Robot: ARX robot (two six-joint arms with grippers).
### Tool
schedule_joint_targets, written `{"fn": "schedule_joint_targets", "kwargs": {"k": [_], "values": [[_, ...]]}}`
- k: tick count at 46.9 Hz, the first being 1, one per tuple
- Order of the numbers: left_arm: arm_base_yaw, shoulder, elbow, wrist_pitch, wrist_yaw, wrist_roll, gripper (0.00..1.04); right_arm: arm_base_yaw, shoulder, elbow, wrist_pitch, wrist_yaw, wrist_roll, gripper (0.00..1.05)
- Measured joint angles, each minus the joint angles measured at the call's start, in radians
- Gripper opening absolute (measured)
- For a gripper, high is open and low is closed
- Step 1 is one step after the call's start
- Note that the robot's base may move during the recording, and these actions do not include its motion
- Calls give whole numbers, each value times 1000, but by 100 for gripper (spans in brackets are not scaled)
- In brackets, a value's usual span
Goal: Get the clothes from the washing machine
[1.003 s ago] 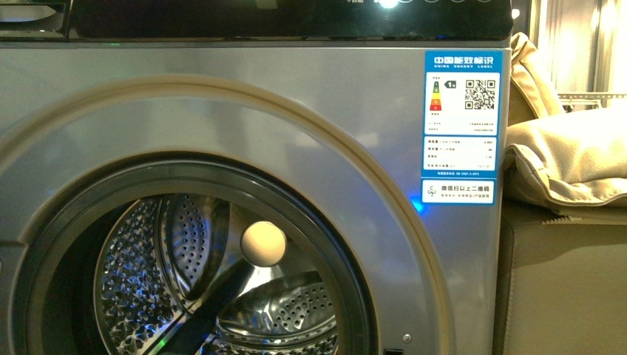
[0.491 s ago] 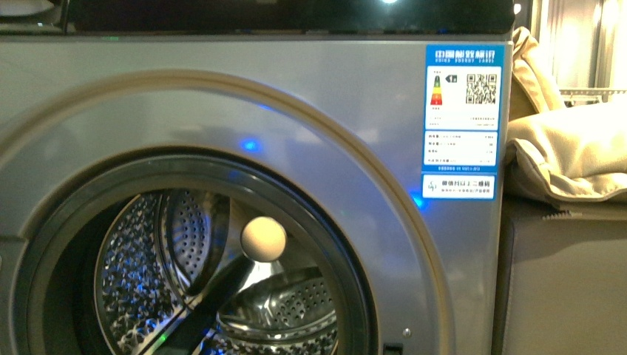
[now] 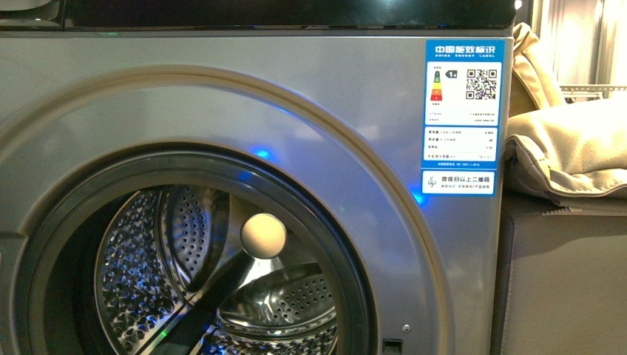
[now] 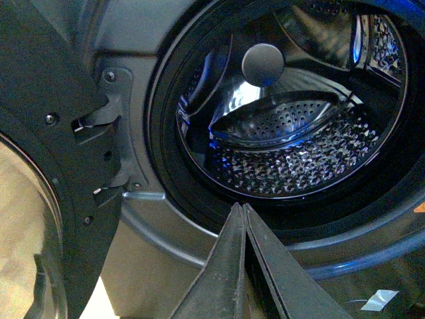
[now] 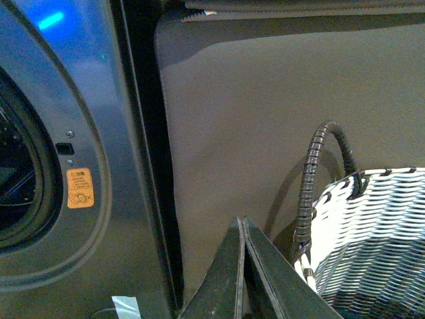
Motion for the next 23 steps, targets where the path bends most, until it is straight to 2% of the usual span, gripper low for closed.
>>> {"fn": "schedule_joint_targets", "kwargs": {"k": [15, 18, 23], "values": [[0, -97, -68, -21, 0, 0, 4, 0, 0, 0, 0, 0, 0, 2], [0, -191, -73, -134, 0, 0, 4, 0, 0, 0, 0, 0, 0, 2], [0, -247, -83, -159, 0, 0, 4, 0, 0, 0, 0, 0, 0, 2]]}}
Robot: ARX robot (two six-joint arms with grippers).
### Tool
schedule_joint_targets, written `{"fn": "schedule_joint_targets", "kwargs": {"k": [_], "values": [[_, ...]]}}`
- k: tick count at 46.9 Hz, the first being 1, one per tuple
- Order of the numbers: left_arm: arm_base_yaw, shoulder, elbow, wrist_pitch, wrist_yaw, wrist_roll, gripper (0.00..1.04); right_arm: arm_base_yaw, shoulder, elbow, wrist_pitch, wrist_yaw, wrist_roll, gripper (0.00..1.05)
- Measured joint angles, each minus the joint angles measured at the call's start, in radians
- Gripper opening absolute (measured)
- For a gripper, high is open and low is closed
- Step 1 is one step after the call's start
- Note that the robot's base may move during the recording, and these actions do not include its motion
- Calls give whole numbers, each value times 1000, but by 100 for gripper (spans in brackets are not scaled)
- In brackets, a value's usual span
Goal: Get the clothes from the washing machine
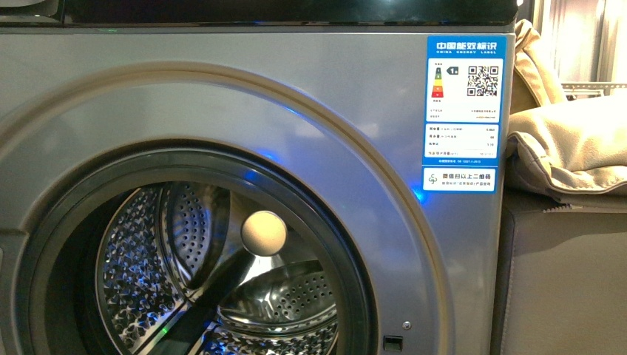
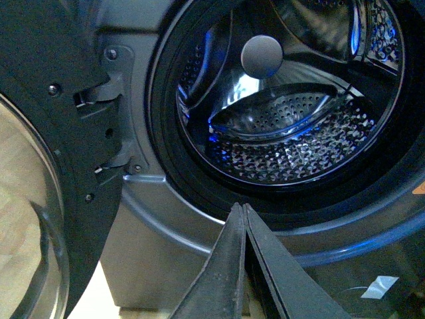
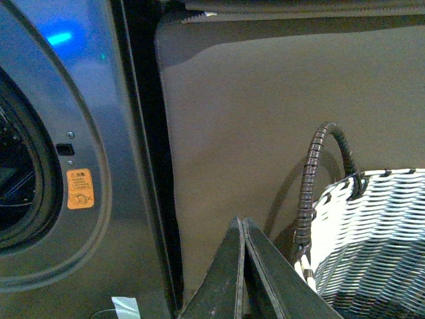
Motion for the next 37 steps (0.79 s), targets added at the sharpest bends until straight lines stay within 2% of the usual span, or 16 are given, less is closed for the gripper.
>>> {"fn": "schedule_joint_targets", "kwargs": {"k": [29, 32, 37], "values": [[0, -40, -27, -1, 0, 0, 4, 0, 0, 0, 0, -2, 0, 2], [0, -40, -27, -1, 0, 0, 17, 0, 0, 0, 0, -2, -1, 3], [0, -40, -27, -1, 0, 0, 37, 0, 0, 0, 0, -2, -1, 20]]}}
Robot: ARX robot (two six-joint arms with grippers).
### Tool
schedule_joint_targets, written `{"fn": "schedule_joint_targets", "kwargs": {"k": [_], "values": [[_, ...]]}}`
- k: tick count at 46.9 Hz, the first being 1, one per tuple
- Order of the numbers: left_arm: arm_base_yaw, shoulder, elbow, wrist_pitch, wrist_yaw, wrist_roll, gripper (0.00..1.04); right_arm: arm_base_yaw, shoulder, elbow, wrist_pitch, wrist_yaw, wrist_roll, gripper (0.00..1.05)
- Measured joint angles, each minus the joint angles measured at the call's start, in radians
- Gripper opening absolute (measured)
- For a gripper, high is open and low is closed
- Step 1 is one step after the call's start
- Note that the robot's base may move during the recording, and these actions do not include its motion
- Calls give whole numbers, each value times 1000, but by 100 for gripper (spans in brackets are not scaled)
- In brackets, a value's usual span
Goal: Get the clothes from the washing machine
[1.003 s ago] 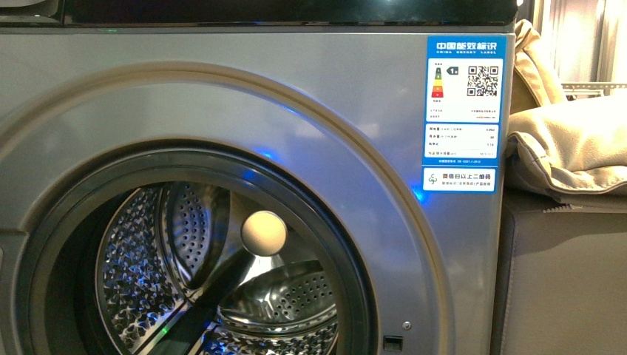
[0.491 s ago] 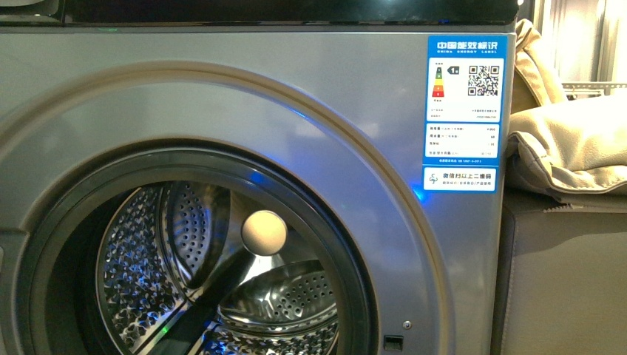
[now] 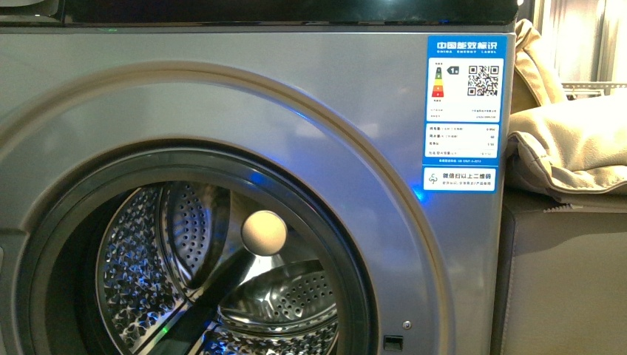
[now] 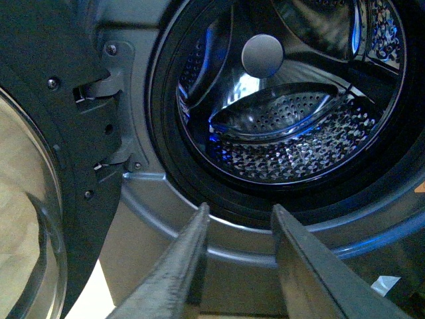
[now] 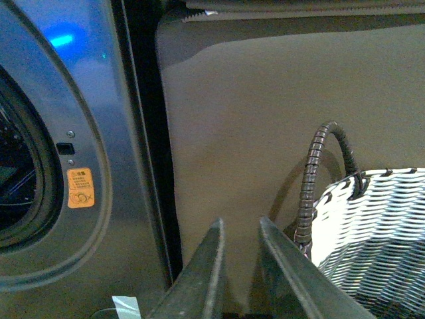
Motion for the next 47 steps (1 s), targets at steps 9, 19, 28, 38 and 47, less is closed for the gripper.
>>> {"fn": "schedule_joint_targets", "kwargs": {"k": [9, 19, 28, 38, 47], "values": [[0, 0, 0, 0, 0, 0, 71, 0, 0, 0, 0, 0, 0, 54], [0, 0, 0, 0, 0, 0, 99, 0, 0, 0, 0, 0, 0, 89], [0, 0, 0, 0, 0, 0, 98, 0, 0, 0, 0, 0, 0, 97], [0, 0, 0, 0, 0, 0, 98, 0, 0, 0, 0, 0, 0, 97], [0, 0, 0, 0, 0, 0, 98, 0, 0, 0, 0, 0, 0, 97]]}}
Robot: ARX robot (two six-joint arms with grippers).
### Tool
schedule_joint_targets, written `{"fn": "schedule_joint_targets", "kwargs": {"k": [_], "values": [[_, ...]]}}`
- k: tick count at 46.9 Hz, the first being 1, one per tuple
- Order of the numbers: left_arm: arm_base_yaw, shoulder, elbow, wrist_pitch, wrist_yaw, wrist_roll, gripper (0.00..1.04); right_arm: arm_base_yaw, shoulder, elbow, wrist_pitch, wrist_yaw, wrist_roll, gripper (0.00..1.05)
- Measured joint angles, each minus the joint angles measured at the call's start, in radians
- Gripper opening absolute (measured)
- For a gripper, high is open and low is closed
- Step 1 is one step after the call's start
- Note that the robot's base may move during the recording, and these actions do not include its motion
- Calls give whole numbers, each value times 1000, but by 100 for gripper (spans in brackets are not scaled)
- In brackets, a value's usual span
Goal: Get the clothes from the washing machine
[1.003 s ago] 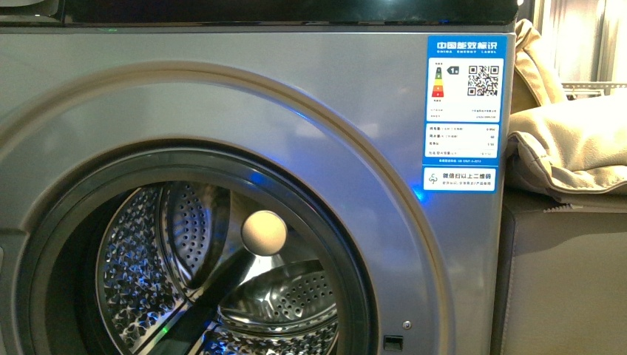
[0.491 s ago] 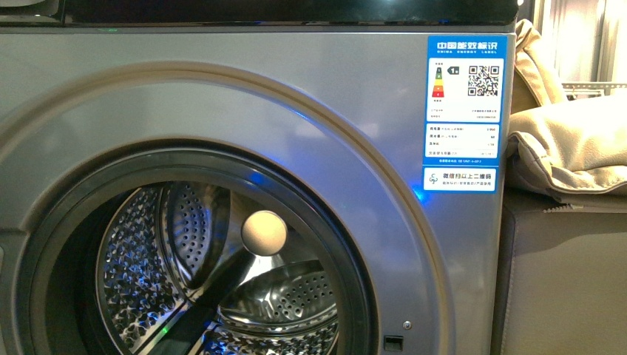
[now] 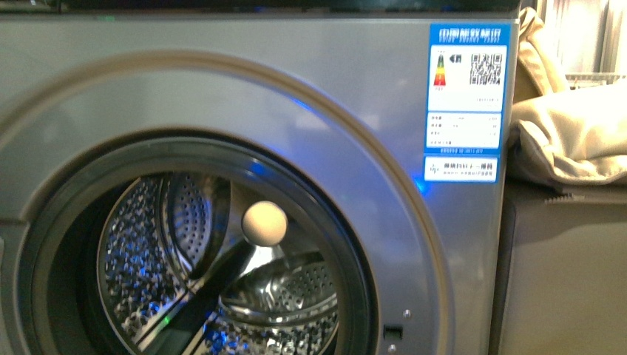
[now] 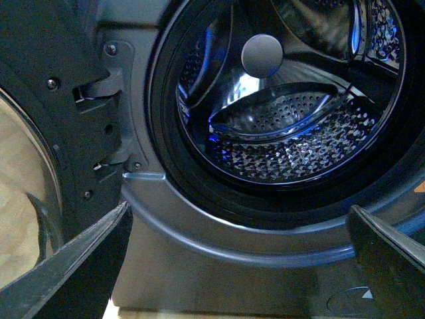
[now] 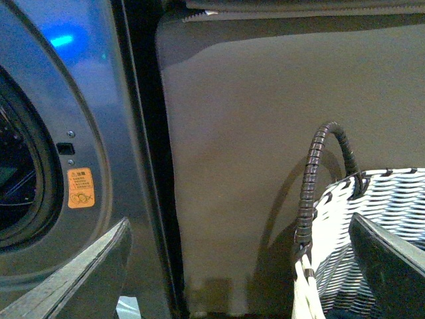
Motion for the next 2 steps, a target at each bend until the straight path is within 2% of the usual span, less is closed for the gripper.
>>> {"fn": "schedule_joint_targets", "kwargs": {"k": [2], "values": [[0, 0, 0, 0, 0, 0, 98, 0, 0, 0, 0, 0, 0, 97]]}}
